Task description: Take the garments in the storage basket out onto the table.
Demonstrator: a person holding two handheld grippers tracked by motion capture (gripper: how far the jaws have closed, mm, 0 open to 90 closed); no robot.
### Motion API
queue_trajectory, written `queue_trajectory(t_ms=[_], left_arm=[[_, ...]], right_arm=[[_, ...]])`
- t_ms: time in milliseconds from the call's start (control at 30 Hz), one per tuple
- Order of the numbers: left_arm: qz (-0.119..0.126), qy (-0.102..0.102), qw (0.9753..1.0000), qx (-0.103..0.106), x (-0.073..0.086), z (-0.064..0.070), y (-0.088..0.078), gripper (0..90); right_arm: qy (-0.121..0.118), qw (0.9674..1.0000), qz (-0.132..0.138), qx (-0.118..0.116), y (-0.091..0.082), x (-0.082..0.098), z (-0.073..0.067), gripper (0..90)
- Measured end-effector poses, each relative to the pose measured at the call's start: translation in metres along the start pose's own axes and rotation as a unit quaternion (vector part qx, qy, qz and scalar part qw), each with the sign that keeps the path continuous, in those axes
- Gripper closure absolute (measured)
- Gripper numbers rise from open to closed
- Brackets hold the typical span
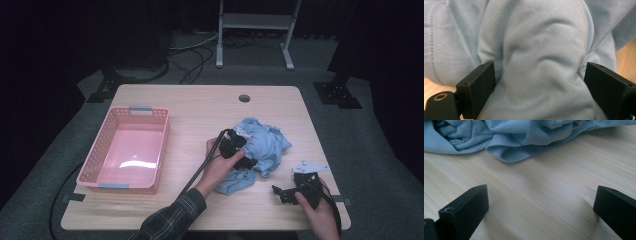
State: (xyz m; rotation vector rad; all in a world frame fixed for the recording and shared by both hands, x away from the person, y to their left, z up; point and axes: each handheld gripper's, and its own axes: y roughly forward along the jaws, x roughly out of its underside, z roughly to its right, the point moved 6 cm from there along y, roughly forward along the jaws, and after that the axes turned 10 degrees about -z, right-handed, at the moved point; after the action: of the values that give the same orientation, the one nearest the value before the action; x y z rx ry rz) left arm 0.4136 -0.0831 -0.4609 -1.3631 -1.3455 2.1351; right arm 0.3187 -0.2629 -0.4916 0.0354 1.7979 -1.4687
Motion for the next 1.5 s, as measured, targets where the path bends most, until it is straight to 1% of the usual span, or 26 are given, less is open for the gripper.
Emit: queue_trajectory(t_ms=[67, 100, 133, 167, 500, 800, 933, 1067, 1167, 1333, 1500], left_arm=[[0.003, 0.0, 1.0, 0.004, -0.001, 0.0, -0.003, 10.1], [0.007, -0.002, 0.9999, 0.007, -0.002, 0.0, -0.004, 10.1], [0.009, -0.003, 0.9999, 0.007, -0.002, 0.0, -0.005, 10.1], [0.011, 0.001, 0.9999, 0.006, -0.003, 0.0, -0.007, 10.1], [0.037, 0.003, 0.9993, 0.003, -0.011, 0.001, -0.03, 10.1], [0.051, 0.003, 0.9986, 0.014, -0.015, 0.002, -0.045, 10.1], [0.053, 0.003, 0.9985, 0.013, -0.016, 0.002, -0.051, 10.1], [0.064, -0.001, 0.9978, 0.016, -0.017, 0.0, -0.059, 10.1], [0.069, 0.003, 0.9975, 0.011, -0.017, -0.001, -0.064, 10.1], [0.087, 0.01, 0.9962, 0.007, -0.018, -0.002, -0.073, 10.1], [0.098, 0.01, 0.995, 0.013, -0.019, -0.002, -0.083, 10.1]], right_arm=[[0.0, 1.0, 0.0, 0.0, 0.0, 0.0, 0.0, 0.0], [0.0, 1.0, 0.0, 0.0, 0.0, 0.0, 0.0, 0.0], [0.0, 1.0, 0.0, 0.0, 0.0, 0.0, 0.0, 0.0], [0.0, 1.0, 0.0, 0.0, 0.0, 0.0, 0.0, 0.0], [0.0, 1.0, 0.0, 0.0, 0.0, 0.0, 0.0, 0.0], [0.001, 1.0, 0.0, 0.0, 0.0, 0.0, 0.0, 0.0], [0.0, 1.0, 0.0, 0.0, 0.0, 0.0, 0.0, 0.0], [0.0, 1.0, 0.001, 0.0, 0.0, 0.0, 0.0, 0.0], [0.0, 1.0, 0.001, 0.0, 0.0, 0.0, 0.0, 0.0], [0.001, 1.0, 0.0, 0.0, 0.0, 0.0, 0.0, 0.0], [0.001, 1.0, 0.0, 0.0, 0.0, 0.0, 0.0, 0.0]])
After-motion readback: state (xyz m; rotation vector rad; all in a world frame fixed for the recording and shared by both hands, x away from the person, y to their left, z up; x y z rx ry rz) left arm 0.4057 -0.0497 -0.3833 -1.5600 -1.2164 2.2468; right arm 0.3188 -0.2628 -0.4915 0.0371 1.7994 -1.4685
